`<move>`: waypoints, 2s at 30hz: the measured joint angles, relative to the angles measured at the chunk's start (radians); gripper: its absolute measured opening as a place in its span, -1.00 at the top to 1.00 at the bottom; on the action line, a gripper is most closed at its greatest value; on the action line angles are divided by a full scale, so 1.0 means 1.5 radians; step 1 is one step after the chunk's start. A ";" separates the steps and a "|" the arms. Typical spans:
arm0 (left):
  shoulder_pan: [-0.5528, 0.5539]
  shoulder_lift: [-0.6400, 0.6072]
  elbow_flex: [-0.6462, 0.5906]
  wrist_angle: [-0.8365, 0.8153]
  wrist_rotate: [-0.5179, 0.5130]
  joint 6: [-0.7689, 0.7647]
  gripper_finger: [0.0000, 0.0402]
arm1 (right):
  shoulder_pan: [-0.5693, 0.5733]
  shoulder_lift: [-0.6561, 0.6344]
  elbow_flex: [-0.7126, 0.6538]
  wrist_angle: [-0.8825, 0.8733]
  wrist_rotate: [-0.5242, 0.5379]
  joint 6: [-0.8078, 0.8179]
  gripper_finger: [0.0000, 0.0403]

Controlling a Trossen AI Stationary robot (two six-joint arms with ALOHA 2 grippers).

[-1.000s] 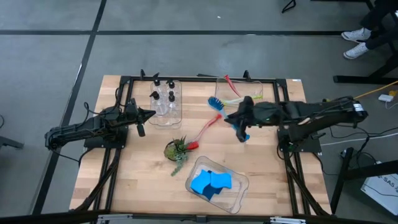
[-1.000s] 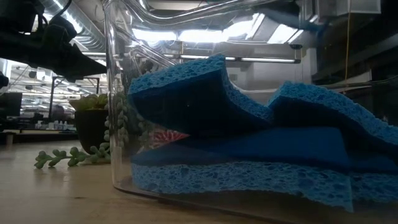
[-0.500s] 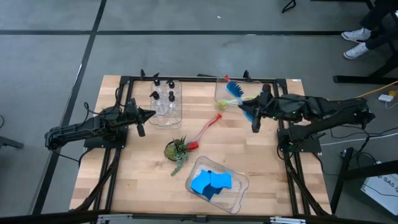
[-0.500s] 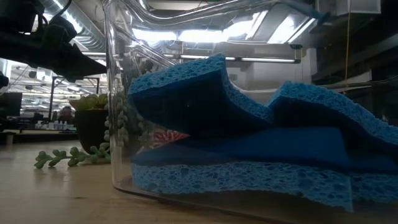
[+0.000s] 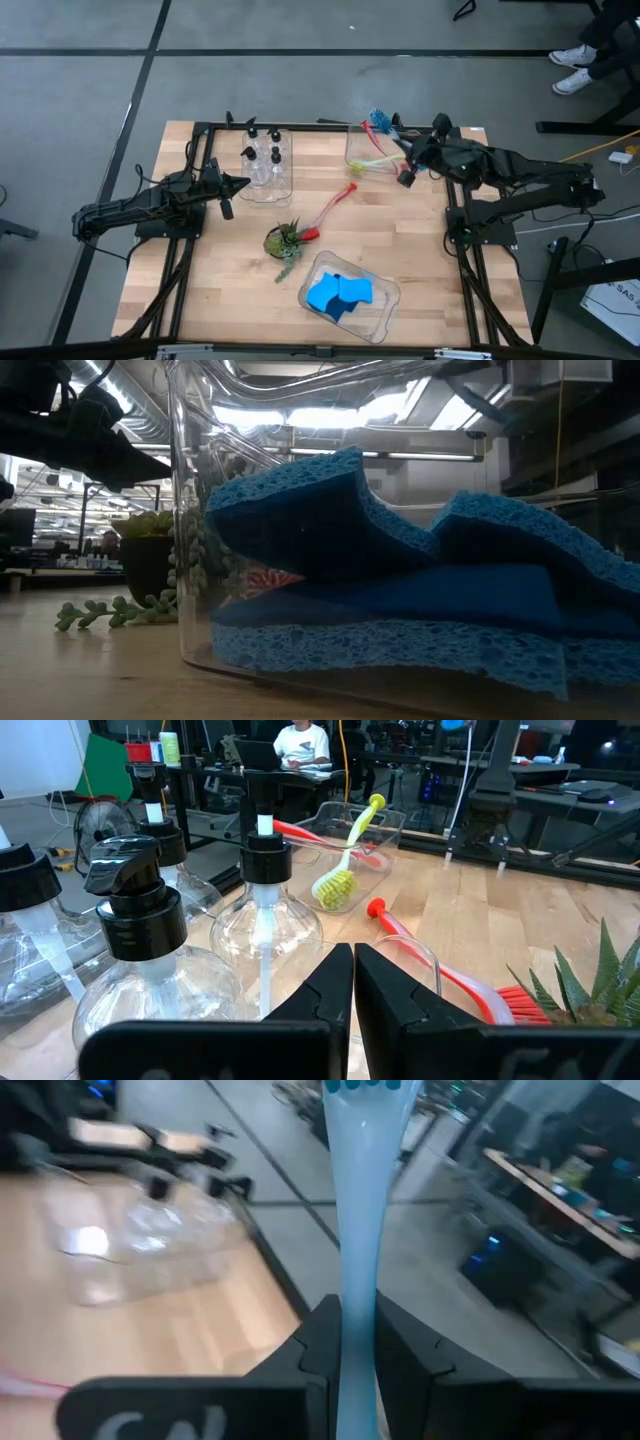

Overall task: Pick & Place Kitchen Sink Supplies
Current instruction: Put the blue dish brush into the top right transparent bin

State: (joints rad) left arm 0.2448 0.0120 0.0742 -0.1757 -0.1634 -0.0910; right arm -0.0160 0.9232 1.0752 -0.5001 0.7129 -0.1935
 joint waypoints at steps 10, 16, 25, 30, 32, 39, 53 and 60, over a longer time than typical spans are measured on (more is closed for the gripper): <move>0.000 0.000 0.000 0.000 0.000 0.000 0.94 | -0.149 0.049 -0.007 -0.032 -0.182 -0.033 0.76; 0.000 0.000 0.000 0.000 0.000 0.000 0.94 | -0.238 0.077 -0.078 0.031 -0.274 -0.054 0.76; 0.000 0.000 0.000 0.000 0.000 0.000 0.96 | -0.327 0.099 -0.223 0.195 -0.337 -0.051 0.76; 0.000 0.000 0.000 0.000 0.000 0.000 0.96 | -0.342 0.120 -0.278 0.253 -0.337 -0.052 0.76; 0.000 0.000 0.000 0.000 0.000 0.000 0.96 | -0.346 0.132 -0.292 0.267 -0.336 -0.051 0.76; 0.000 0.000 0.000 0.000 0.000 0.000 0.94 | -0.365 0.182 -0.305 0.284 -0.337 0.043 0.76; 0.000 0.000 0.000 0.000 0.000 0.000 0.94 | -0.371 0.202 -0.305 0.285 -0.337 0.216 0.45; 0.000 0.000 0.000 0.000 0.000 0.000 0.96 | -0.371 0.202 -0.284 0.253 -0.337 0.217 0.03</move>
State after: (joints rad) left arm 0.2447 0.0120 0.0742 -0.1757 -0.1633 -0.0910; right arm -0.5724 1.2266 0.6495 -0.1207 0.2081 0.1317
